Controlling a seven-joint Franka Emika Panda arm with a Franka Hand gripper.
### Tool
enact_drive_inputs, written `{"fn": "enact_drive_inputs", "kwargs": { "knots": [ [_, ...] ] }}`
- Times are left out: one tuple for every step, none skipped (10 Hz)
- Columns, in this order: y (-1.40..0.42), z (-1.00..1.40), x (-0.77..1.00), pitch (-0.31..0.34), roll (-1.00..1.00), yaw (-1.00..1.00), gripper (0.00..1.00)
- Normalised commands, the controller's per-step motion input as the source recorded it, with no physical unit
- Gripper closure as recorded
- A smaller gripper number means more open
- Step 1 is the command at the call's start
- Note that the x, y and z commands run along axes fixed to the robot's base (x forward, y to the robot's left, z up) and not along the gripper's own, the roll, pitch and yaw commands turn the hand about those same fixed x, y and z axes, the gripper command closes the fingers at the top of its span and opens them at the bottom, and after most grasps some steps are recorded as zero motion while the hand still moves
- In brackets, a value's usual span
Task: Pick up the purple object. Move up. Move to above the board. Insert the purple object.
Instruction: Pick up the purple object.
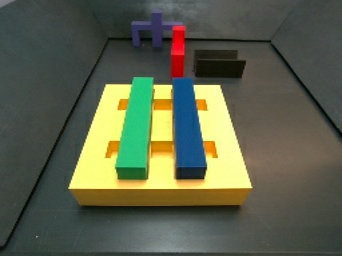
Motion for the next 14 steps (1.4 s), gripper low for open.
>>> {"fn": "enact_drive_inputs", "kwargs": {
  "knots": [
    [0.54,-0.04,-0.07,0.000,0.00,-0.07,0.00],
    [0.38,-0.11,-0.10,0.000,0.02,-0.01,0.00],
    [0.21,-0.31,-0.25,-0.106,0.00,0.00,0.00],
    [0.13,-0.42,-0.17,-0.119,0.00,0.00,0.00],
    [0.14,-0.49,-0.14,-0.094,0.03,0.00,0.00],
    [0.18,-0.42,-0.09,-0.020,0.02,-0.25,0.00],
    [0.24,-0.33,-0.03,0.000,0.01,-0.34,0.00],
    [0.29,-0.27,0.00,-0.007,0.00,-0.35,0.00],
    [0.27,-0.24,0.00,-0.014,0.00,-0.28,0.00],
    [0.22,-0.18,-0.03,0.000,0.00,-0.19,0.00],
    [0.14,-0.21,0.00,-0.011,-0.01,-0.10,0.00],
    [0.10,-0.28,0.00,-0.024,-0.04,-0.04,0.00],
    [0.01,-0.39,0.03,-0.060,-0.06,0.00,0.00],
    [0.09,-0.43,0.01,-0.091,-0.10,0.01,0.00]
  ]
}}
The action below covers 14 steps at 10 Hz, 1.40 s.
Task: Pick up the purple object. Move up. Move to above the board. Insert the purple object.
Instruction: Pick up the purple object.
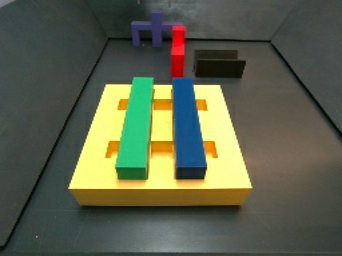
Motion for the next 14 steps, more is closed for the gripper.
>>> {"fn": "enact_drive_inputs", "kwargs": {
  "knots": [
    [0.14,-0.37,0.01,-0.056,-0.04,0.01,0.00],
    [0.16,-0.34,0.00,-0.041,-0.01,0.00,0.00],
    [0.17,-0.27,0.00,-0.029,-0.01,0.00,0.00],
    [0.13,-0.26,0.00,-0.026,-0.01,0.00,0.00],
    [0.05,-0.28,0.03,-0.029,-0.03,0.05,0.00],
    [0.04,-0.31,0.02,-0.031,-0.02,0.09,0.00],
    [0.04,-0.31,0.00,-0.031,-0.02,0.10,0.00],
    [0.04,-0.26,0.00,-0.036,-0.02,0.05,0.00],
    [0.06,-0.17,0.00,-0.007,-0.02,0.03,0.00],
    [0.00,-0.06,0.00,0.000,0.00,0.03,0.00],
    [0.00,0.00,0.00,0.000,0.00,0.00,0.00],
    [0.00,0.00,0.00,0.000,0.00,0.00,1.00],
    [0.00,0.00,0.00,0.000,0.00,0.00,1.00],
    [0.00,0.00,0.00,0.000,0.00,0.00,1.00]
  ]
}}
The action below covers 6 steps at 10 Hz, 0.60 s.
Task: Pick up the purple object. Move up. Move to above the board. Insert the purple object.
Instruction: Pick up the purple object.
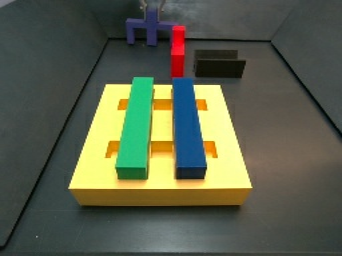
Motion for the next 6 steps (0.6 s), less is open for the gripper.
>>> {"fn": "enact_drive_inputs", "kwargs": {
  "knots": [
    [0.00,0.00,0.00,0.000,0.00,0.00,1.00],
    [0.00,0.00,0.00,0.000,0.00,0.00,1.00],
    [0.00,0.00,0.00,0.000,0.00,0.00,1.00],
    [0.00,0.00,0.00,0.000,0.00,0.00,1.00],
    [0.00,0.00,0.00,0.000,0.00,0.00,1.00],
    [0.00,0.00,0.00,0.000,0.00,0.00,1.00]
  ]
}}
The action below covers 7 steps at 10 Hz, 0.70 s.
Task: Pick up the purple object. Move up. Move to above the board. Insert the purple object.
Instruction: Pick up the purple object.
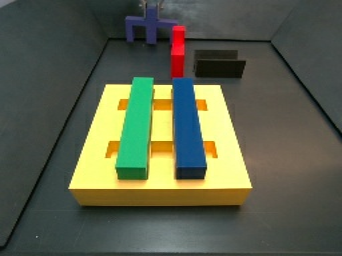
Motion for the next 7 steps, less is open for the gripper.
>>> {"fn": "enact_drive_inputs", "kwargs": {
  "knots": [
    [0.00,0.00,0.00,0.000,0.00,0.00,1.00],
    [0.00,0.00,0.00,0.000,0.00,0.00,1.00],
    [0.00,0.00,0.00,0.000,0.00,0.00,1.00],
    [0.00,0.00,0.00,0.000,0.00,0.00,1.00],
    [0.00,0.00,0.00,0.000,0.00,0.00,1.00],
    [0.00,0.00,0.00,0.000,0.00,0.00,1.00],
    [0.00,0.00,0.00,0.000,0.00,0.00,1.00]
  ]
}}
